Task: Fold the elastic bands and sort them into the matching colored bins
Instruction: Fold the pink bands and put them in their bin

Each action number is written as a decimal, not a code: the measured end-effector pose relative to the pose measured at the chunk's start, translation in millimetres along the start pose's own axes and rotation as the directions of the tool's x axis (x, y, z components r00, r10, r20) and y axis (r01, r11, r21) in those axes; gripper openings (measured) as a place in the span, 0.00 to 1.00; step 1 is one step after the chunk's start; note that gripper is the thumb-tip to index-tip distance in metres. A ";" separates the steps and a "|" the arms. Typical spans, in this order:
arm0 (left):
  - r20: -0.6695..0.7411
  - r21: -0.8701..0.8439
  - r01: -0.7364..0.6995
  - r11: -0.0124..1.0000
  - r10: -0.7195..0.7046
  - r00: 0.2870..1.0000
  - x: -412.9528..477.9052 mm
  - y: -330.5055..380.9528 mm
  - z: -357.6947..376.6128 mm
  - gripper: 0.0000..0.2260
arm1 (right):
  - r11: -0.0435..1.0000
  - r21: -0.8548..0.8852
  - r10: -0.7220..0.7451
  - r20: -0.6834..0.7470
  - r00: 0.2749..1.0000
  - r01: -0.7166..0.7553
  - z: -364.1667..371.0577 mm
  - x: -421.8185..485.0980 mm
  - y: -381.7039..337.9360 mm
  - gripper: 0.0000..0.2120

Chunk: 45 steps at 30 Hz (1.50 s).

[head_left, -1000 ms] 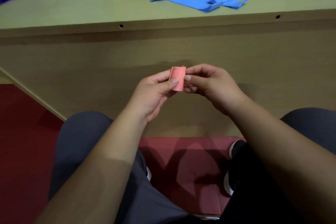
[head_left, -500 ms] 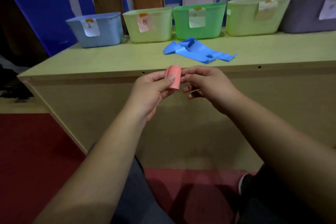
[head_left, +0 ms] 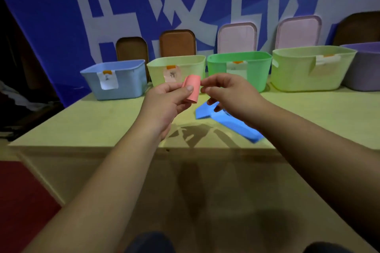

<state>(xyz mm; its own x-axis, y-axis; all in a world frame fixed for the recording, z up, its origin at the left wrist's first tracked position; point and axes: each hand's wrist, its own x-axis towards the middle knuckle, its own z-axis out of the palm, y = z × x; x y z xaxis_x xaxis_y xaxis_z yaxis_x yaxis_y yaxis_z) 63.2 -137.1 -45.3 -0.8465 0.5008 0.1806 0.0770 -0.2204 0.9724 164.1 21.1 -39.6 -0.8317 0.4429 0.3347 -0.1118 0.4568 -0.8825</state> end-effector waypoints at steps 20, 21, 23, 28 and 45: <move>-0.193 0.268 0.425 0.865 -0.384 0.903 348.7 19.2 47.4 0.07 | 0.726 -0.664 -0.001 0.261 0.965 0.181 -46.9 335.9 69.9 0.11; -0.208 0.288 0.456 0.842 -0.410 0.888 356.0 14.4 47.9 0.07 | 0.730 -0.662 0.028 0.273 0.961 0.167 -45.4 338.0 70.9 0.11; -0.235 0.356 0.506 0.786 -0.449 0.862 365.2 7.5 48.8 0.09 | 0.744 -0.655 0.089 0.291 0.952 0.131 -44.1 341.7 71.6 0.11; -0.276 0.544 0.607 0.579 -0.560 0.781 377.9 -4.3 54.0 0.17 | 0.771 -0.633 0.169 0.312 0.935 0.072 -48.6 353.1 65.6 0.12; -0.222 0.818 0.526 0.232 -0.717 0.661 382.6 -37.6 77.5 0.10 | 0.895 -0.431 0.230 0.231 0.945 -0.113 -45.6 346.0 79.8 0.11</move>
<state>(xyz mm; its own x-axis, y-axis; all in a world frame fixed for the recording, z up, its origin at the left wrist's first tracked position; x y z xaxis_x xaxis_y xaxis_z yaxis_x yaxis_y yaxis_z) -222.6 127.6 -1.2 -0.7315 0.3033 -0.6106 0.0038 0.8974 0.4412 -107.8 246.0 20.9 -0.9377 0.3455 0.0371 0.2277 0.6915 -0.6856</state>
